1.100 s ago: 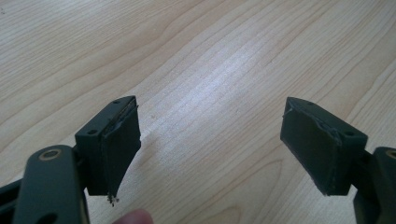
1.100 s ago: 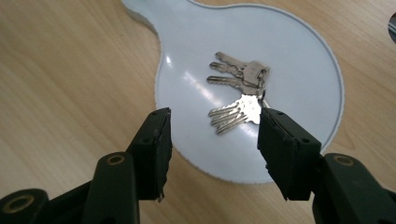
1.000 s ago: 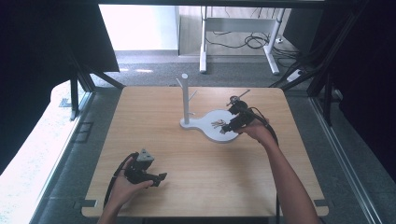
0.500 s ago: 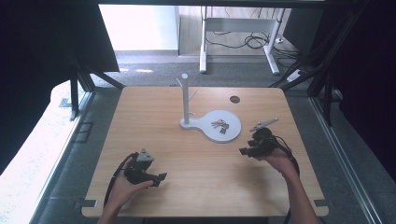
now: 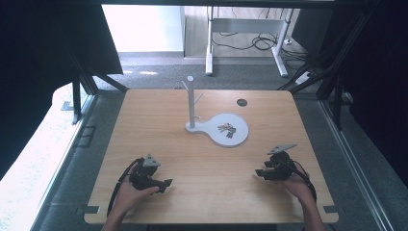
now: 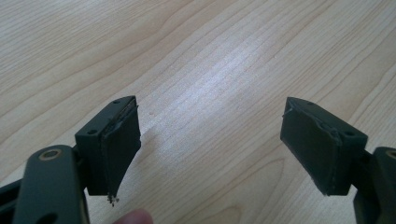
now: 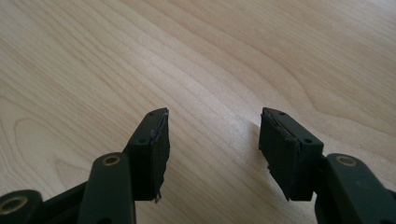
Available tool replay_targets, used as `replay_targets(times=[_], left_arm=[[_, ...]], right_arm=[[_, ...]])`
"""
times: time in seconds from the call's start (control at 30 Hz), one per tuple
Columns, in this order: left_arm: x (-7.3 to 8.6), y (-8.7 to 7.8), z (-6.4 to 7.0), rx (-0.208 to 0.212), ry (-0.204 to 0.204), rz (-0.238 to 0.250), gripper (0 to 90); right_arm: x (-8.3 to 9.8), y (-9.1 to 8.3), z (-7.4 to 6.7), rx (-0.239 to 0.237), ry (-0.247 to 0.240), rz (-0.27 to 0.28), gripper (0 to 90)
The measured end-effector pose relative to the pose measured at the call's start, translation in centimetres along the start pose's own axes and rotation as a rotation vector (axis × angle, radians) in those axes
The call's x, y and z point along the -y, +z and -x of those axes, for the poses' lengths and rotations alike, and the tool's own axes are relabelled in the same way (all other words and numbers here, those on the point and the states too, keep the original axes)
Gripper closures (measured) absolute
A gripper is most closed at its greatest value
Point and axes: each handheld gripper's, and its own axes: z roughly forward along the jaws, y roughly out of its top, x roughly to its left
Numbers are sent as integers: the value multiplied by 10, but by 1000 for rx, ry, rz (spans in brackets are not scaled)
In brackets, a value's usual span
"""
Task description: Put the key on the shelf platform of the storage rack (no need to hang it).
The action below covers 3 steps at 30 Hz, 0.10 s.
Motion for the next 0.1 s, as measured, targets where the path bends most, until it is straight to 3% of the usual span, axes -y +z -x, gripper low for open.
replay_targets(times=[0.1], left_arm=[[0, 0, 1, 1, 2, 3, 203]], right_arm=[[0, 0, 0, 26, 5, 10, 411]])
